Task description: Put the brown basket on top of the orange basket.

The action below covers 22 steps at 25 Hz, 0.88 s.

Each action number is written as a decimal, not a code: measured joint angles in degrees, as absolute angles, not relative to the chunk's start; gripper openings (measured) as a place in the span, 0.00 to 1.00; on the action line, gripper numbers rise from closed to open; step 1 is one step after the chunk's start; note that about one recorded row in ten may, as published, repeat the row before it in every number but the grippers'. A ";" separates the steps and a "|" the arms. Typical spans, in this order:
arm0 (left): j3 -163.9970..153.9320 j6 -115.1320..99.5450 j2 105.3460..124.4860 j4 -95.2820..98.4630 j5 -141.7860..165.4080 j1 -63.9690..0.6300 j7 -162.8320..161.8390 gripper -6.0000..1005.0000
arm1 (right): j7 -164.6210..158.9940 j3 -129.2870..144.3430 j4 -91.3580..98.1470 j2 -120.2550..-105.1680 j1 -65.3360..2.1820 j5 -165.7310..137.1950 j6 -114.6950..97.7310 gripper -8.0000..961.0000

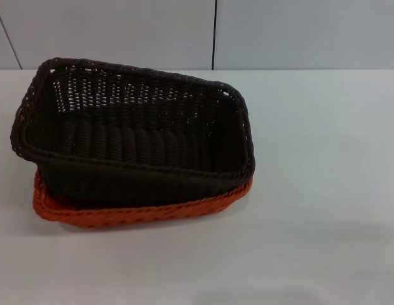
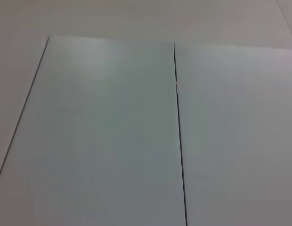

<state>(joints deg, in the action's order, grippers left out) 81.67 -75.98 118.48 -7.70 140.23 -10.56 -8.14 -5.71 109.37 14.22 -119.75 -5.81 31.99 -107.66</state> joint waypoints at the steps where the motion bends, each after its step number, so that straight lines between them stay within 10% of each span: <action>1: 81.70 -75.97 118.48 -7.66 140.21 -10.59 -8.17 0.78 | -5.71 109.36 14.35 -119.76 -5.74 31.99 -107.67 0.86; 22: 81.91 -75.76 118.56 -7.56 140.01 -10.29 -8.07 0.78 | -5.71 110.65 14.58 -119.70 -6.06 31.99 -107.46 0.86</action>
